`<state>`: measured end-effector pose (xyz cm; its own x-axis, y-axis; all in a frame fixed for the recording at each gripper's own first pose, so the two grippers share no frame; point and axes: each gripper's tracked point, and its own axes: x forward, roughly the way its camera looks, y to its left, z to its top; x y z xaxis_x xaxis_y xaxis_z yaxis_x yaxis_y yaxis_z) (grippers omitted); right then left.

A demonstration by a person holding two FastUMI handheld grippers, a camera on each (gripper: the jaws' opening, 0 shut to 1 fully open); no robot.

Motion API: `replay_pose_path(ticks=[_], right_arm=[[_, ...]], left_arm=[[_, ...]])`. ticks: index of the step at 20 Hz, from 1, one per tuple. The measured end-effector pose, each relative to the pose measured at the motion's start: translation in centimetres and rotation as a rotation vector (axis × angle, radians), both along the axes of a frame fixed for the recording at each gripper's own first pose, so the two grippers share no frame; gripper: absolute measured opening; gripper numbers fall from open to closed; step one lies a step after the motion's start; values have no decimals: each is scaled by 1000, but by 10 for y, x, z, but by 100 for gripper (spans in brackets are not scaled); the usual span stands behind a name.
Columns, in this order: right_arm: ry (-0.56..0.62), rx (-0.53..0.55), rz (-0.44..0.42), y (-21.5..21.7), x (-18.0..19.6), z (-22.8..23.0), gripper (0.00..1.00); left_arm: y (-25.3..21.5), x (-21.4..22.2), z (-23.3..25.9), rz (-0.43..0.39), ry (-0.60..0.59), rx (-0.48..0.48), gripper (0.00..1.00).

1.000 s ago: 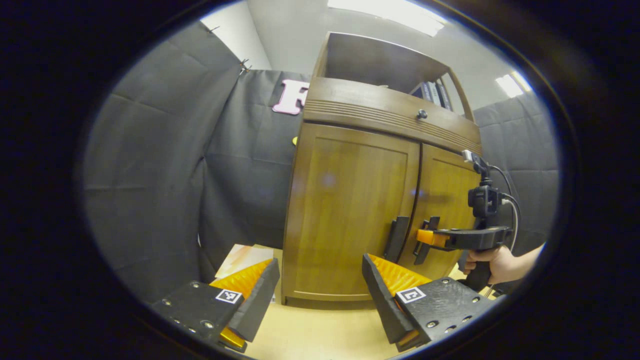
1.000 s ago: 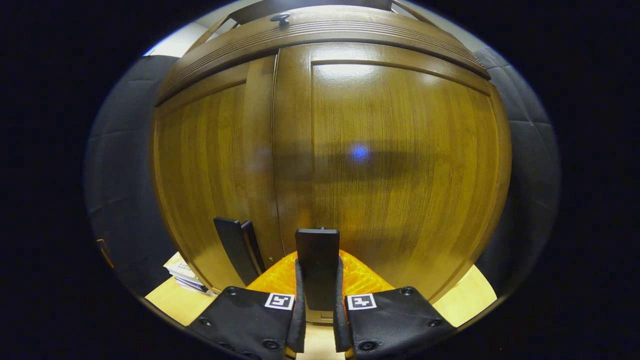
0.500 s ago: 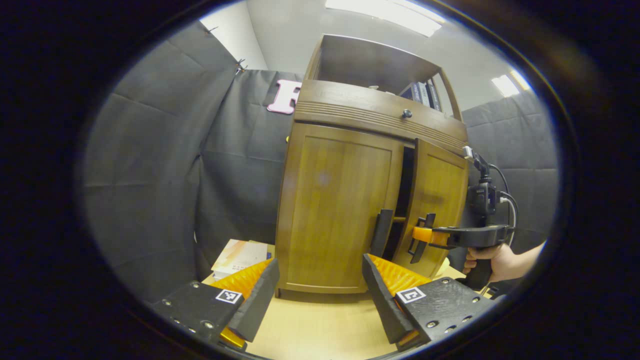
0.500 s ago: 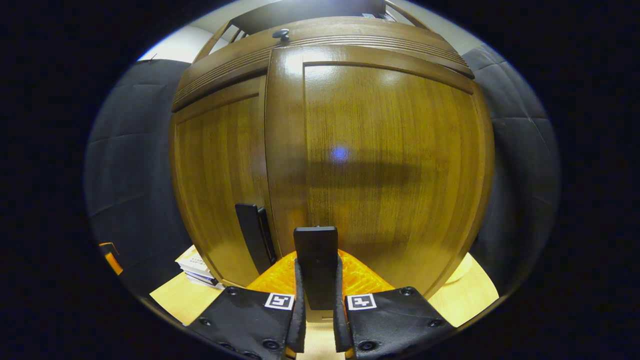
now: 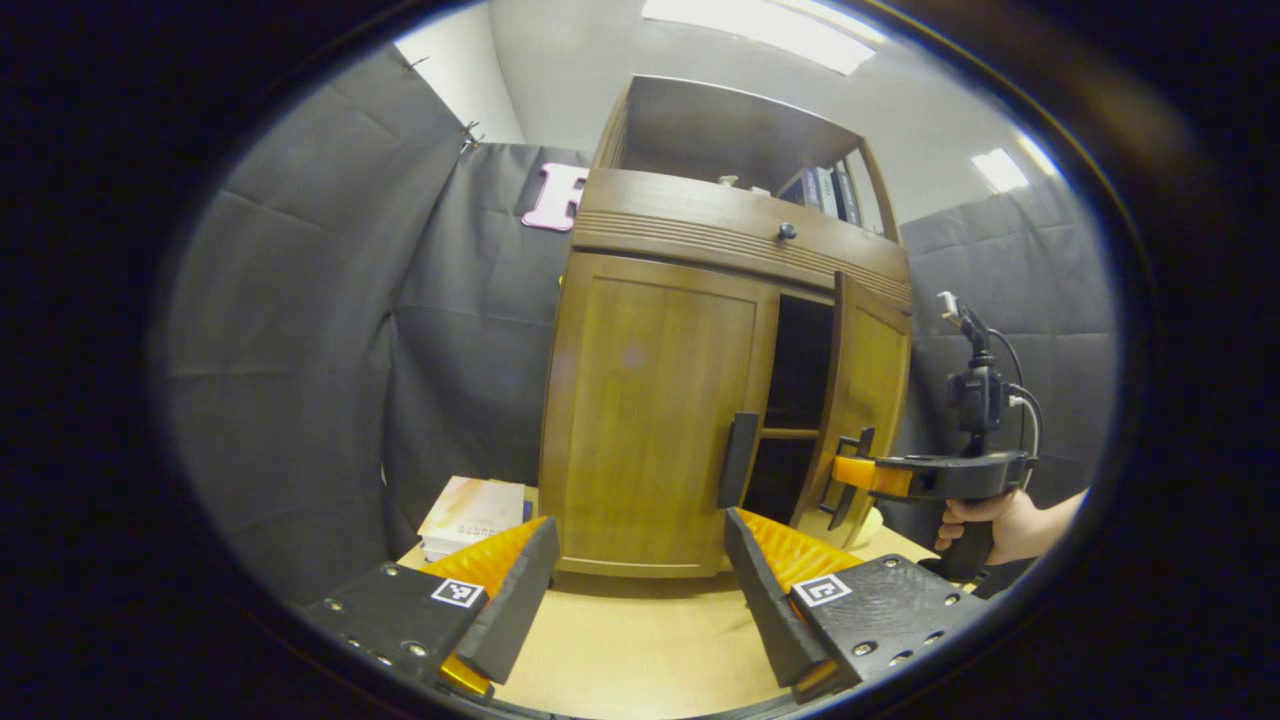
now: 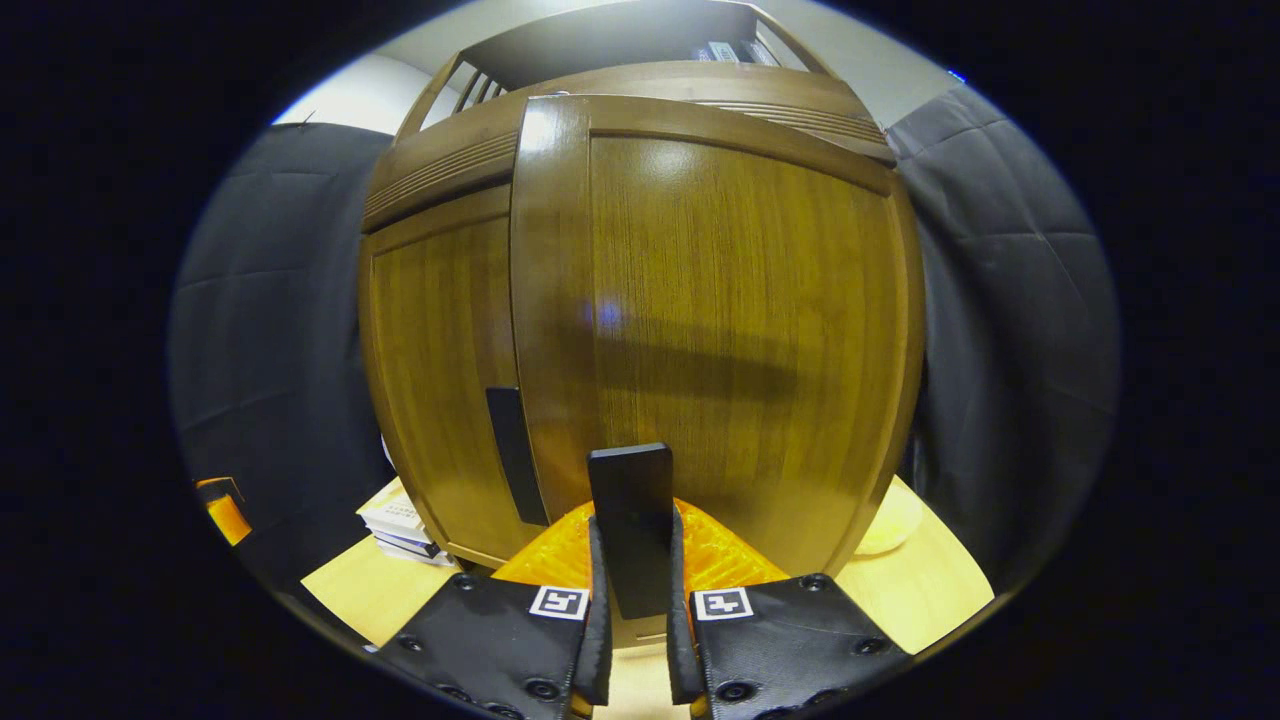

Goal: Open the right door of the double-door shoe cabinet with the right hand, and open the left door with the left hand.

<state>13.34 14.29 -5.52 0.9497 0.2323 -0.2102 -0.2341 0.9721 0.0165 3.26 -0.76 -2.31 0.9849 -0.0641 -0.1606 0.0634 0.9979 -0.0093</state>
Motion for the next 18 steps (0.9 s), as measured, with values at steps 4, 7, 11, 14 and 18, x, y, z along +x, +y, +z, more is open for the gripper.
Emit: replay_pose_path(ticks=[4,7,11,14,18], right_arm=[[8,13,-3,-5,-10,-1,25],[16,40,-13,-15,-21,2,24],[16,44,-29,-31,-34,8,23],[20,29,-37,-41,-39,6,23],[30,34,-63,-54,-47,6,23]], left_arm=[[0,17,-2,-23,0,3,95],[-5,38,-4,-35,3,18,96],[-38,73,-18,-70,20,16,96],[-41,87,-19,-95,29,11,95],[-38,108,-27,-124,34,14,95]])
